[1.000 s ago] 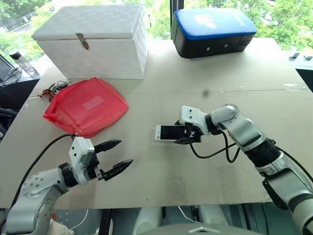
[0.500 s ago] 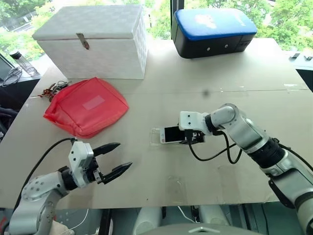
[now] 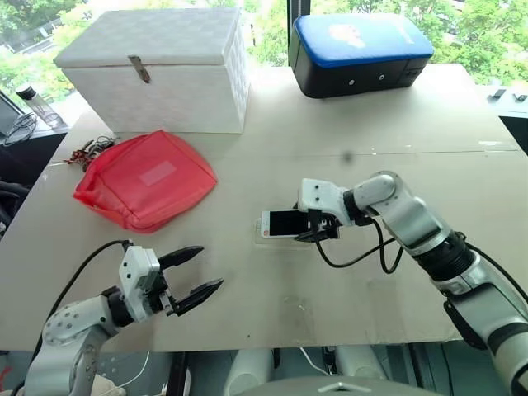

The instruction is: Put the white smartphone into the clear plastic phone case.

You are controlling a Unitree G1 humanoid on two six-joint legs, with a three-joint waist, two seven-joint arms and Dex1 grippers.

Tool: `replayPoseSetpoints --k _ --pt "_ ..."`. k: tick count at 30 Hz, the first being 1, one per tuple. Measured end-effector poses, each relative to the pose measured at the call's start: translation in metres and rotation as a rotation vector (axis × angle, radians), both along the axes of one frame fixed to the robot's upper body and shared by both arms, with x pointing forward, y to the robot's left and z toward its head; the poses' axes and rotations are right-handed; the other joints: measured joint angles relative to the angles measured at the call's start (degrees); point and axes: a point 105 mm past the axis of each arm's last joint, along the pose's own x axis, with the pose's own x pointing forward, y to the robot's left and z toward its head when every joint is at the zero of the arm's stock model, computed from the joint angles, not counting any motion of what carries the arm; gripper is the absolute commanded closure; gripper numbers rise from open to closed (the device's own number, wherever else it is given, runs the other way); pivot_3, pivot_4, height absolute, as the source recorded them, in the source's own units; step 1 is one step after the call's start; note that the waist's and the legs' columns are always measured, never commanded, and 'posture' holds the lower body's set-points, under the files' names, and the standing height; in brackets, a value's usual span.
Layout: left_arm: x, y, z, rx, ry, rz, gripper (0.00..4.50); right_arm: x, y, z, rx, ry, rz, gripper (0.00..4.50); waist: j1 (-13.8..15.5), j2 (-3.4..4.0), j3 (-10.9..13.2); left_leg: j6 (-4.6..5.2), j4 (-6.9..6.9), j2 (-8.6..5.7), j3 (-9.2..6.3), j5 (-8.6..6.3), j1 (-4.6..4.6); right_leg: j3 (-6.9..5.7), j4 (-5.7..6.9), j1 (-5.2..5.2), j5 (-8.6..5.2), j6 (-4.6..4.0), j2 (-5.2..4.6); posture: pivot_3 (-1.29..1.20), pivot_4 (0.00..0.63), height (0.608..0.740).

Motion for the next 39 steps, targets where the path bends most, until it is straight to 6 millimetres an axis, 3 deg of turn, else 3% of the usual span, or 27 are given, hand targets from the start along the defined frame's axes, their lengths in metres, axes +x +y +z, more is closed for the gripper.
replayPoseSetpoints --k 6,15,25,39 --pt "-0.003 0.001 -0.005 0.0 0.014 0.005 0.0 -0.003 -0.01 0.014 -0.018 -0.045 -0.014 1.56 0.0 0.0 0.0 0.0 -0.01 0.0 -0.02 0.0 0.01 -0.01 0.0 0.0 0.0 0.0 0.0 0.0 0.15 0.74" --pt "-0.003 0.001 -0.008 -0.005 0.019 -0.004 0.0 -0.014 -0.019 -0.013 -0.171 0.041 -0.028 1.56 0.0 0.0 0.0 0.0 0.0 0.0 -0.01 0.0 0.0 -0.01 0.0 0.0 0.0 0.0 -0.01 0.0 0.15 0.74" --pt "-0.002 0.0 -0.01 -0.011 0.022 -0.006 0.0 -0.018 -0.009 -0.022 -0.179 0.1 -0.06 1.56 -0.1 -0.01 0.0 0.0 -0.01 0.01 0.0 0.0 0.03 0.01 0.01 0.01 0.0 0.0 0.0 0.0 0.15 0.74" --pt "-0.002 -0.007 -0.015 -0.03 0.037 -0.017 0.0 -0.002 -0.002 -0.025 -0.166 0.156 -0.133 1.56 -0.1 -0.02 0.0 0.0 0.04 0.0 0.0 0.0 0.15 0.0 0.06 0.05 0.0 0.0 0.0 0.0 0.15 0.74"
